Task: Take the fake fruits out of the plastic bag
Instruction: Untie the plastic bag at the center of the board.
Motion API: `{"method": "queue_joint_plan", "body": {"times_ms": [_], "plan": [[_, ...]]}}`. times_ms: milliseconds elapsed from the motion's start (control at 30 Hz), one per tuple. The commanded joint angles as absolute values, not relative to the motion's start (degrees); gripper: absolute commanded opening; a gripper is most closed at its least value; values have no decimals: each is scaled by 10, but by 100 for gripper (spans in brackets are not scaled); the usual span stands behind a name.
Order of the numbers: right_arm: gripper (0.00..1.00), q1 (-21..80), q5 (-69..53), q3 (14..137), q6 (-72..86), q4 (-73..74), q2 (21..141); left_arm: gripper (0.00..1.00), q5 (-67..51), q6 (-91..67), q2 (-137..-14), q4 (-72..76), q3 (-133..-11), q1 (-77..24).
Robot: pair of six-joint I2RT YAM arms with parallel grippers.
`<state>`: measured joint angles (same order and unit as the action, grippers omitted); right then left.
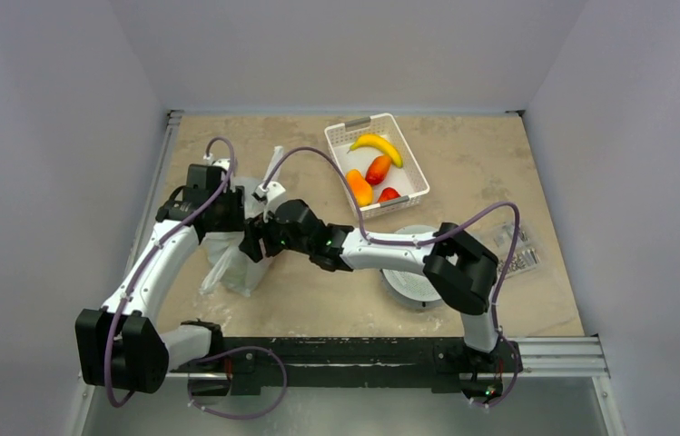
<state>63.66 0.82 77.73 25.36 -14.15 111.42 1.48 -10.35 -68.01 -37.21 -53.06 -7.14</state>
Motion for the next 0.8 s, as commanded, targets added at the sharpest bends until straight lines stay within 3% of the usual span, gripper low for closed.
{"method": "queue_joint_plan", "body": {"times_ms": [0,67,333,533,633,767], "plan": [[63,639,77,810,218,-157,1122,45,-19,-89,-670,-360,-547,-69],[58,640,85,811,211,-167,1129,46,-16,-88,-666,-356,-545,-69],[52,648,96,810,210,-202,1163,71,48,-96,-630,-340,-527,-69],[20,648,99,791,208,-222,1154,85,83,-109,-606,-335,-510,-69],[0,648,74,797,217,-220,1150,85,59,-113,-623,-342,-512,-73],[0,648,46,772,248,-258,1139,80,28,-121,-672,-360,-535,-76]]}}
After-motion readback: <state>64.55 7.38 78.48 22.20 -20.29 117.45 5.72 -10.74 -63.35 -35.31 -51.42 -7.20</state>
